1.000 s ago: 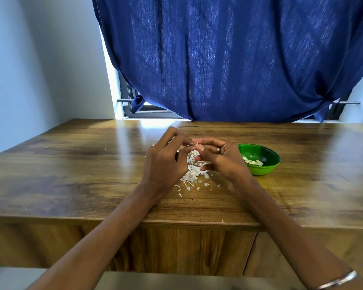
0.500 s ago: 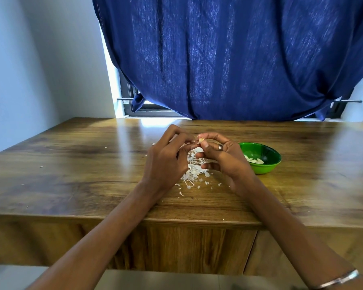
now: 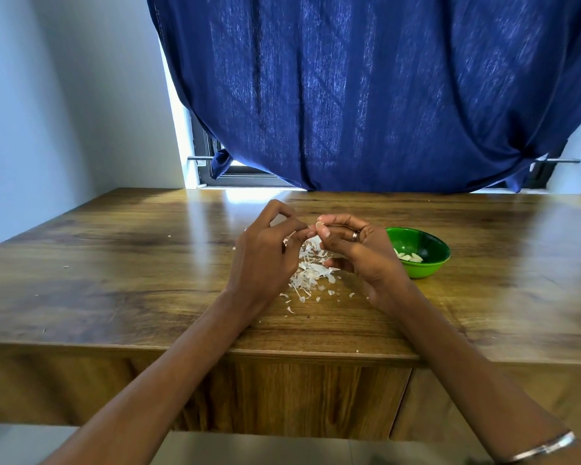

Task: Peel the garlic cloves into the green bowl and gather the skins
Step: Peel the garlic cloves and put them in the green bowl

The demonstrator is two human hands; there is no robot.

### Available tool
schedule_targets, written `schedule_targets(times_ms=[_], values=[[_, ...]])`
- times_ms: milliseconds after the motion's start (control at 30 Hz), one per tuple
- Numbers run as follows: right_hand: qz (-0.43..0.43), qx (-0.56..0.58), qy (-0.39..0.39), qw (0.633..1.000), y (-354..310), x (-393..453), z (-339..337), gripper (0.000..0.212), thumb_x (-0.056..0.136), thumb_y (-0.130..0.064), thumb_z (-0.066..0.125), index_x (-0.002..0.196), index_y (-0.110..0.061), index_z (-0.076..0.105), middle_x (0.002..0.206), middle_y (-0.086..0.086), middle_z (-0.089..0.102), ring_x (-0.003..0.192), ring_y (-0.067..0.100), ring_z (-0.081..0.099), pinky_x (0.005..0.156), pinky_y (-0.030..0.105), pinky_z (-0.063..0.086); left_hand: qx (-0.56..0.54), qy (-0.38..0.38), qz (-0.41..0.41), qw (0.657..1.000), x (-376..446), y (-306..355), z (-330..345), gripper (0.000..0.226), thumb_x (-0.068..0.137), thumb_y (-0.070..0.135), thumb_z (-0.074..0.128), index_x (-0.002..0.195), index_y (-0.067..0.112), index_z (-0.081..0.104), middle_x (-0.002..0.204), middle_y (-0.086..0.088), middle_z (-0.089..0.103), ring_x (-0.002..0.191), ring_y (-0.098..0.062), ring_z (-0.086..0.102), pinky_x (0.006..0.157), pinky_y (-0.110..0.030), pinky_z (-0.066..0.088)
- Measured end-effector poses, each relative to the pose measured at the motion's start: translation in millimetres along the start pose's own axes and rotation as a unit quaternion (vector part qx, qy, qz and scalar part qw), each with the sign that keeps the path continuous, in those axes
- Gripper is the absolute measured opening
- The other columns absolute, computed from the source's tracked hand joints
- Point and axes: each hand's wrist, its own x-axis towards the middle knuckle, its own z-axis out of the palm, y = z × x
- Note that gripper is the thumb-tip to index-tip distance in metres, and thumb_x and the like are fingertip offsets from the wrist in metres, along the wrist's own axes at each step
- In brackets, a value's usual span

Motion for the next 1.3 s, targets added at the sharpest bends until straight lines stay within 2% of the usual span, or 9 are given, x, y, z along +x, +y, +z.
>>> schedule_targets(times_ms=[67, 167, 300, 567, 800, 900, 1033, 1133, 1300], values=[[-0.005, -0.013, 0.004, 1.0, 0, 0, 0, 0.015, 0.086, -0.012, 0.076, 0.099, -0.017, 0.072, 0.085, -0.002, 0.077, 0.072, 0.003, 0.07, 0.059, 0.023, 0.056, -0.015, 0.007, -0.002, 1.0, 0, -1, 0, 0.02, 0.094, 0.026, 0.07, 0.096, 0.008, 0.079, 0.104, -0.004, 0.063, 0.055, -0.016, 0.058, 0.057, -0.04, 0.054], [-0.008, -0.025, 0.009, 1.0, 0, 0, 0, 0.014, 0.086, -0.013, 0.077, 0.098, -0.016, 0.074, 0.089, 0.0, 0.077, 0.074, 0.003, 0.069, 0.059, 0.022, 0.056, -0.036, 0.028, -0.02, 0.999, 1, -3, 0, 0.011, 0.086, 0.016, 0.082, 0.095, 0.011, 0.079, 0.105, -0.003, 0.064, 0.056, -0.008, 0.057, 0.057, -0.026, 0.052], [-0.012, -0.014, 0.007, 1.0, 0, -1, 0, 0.012, 0.084, -0.012, 0.078, 0.094, -0.015, 0.074, 0.087, 0.0, 0.077, 0.072, 0.001, 0.069, 0.058, 0.02, 0.054, -0.073, 0.037, -0.028, 0.996, 3, -1, 4, 0.015, 0.085, 0.001, 0.08, 0.098, 0.009, 0.081, 0.101, -0.001, 0.069, 0.076, 0.007, 0.058, 0.062, -0.008, 0.043], [-0.014, -0.042, -0.008, 0.999, 0, -2, -3, 0.011, 0.084, -0.008, 0.077, 0.084, -0.018, 0.072, 0.083, -0.004, 0.077, 0.073, 0.001, 0.069, 0.062, 0.024, 0.055, -0.219, -0.009, -0.104, 0.97, 6, 5, -2, 0.014, 0.086, 0.004, 0.08, 0.093, 0.015, 0.076, 0.094, 0.009, 0.068, 0.058, -0.007, 0.065, 0.046, -0.02, 0.047], [-0.01, -0.044, -0.027, 0.999, 2, 1, -1, 0.008, 0.087, -0.009, 0.074, 0.091, -0.016, 0.072, 0.098, 0.008, 0.078, 0.079, 0.003, 0.069, 0.061, 0.021, 0.054, -0.199, -0.045, -0.089, 0.975, 7, 8, -2, 0.022, 0.09, -0.001, 0.074, 0.092, 0.018, 0.062, 0.094, 0.005, 0.061, 0.062, -0.019, 0.061, 0.05, -0.015, 0.044], [-0.011, -0.04, -0.028, 0.999, 4, 1, -1, 0.008, 0.088, -0.008, 0.073, 0.093, -0.014, 0.072, 0.099, 0.01, 0.078, 0.078, 0.005, 0.068, 0.063, 0.021, 0.054, -0.177, -0.039, -0.068, 0.981, 7, 6, -2, 0.026, 0.088, -0.006, 0.071, 0.091, 0.018, 0.061, 0.095, 0.005, 0.059, 0.061, -0.021, 0.06, 0.048, -0.02, 0.046], [-0.016, -0.023, -0.035, 0.999, 5, 1, 1, 0.008, 0.089, -0.007, 0.071, 0.095, -0.011, 0.071, 0.101, 0.012, 0.077, 0.083, 0.008, 0.07, 0.064, 0.02, 0.054, -0.143, -0.02, -0.045, 0.988, 7, 4, 0, 0.026, 0.082, -0.016, 0.067, 0.09, 0.009, 0.065, 0.091, 0.01, 0.055, 0.07, -0.016, 0.059, 0.049, -0.034, 0.052], [-0.024, 0.002, -0.043, 0.999, 5, 1, 3, 0.01, 0.087, -0.008, 0.072, 0.097, -0.009, 0.07, 0.101, 0.013, 0.077, 0.091, 0.013, 0.072, 0.07, 0.022, 0.056, -0.123, 0.002, -0.029, 0.992, 7, 6, 0, 0.028, 0.077, -0.02, 0.064, 0.089, 0.006, 0.066, 0.089, 0.014, 0.054, 0.077, -0.007, 0.055, 0.052, -0.031, 0.05], [-0.01, 0.021, -0.042, 0.999, 4, 1, 4, 0.018, 0.083, -0.008, 0.075, 0.1, -0.008, 0.069, 0.1, 0.014, 0.077, 0.08, 0.009, 0.071, 0.07, 0.024, 0.055, -0.115, 0.02, -0.029, 0.993, 7, 4, 2, 0.022, 0.081, -0.017, 0.065, 0.089, 0.003, 0.068, 0.087, 0.011, 0.052, 0.077, -0.006, 0.054, 0.054, -0.026, 0.05]])
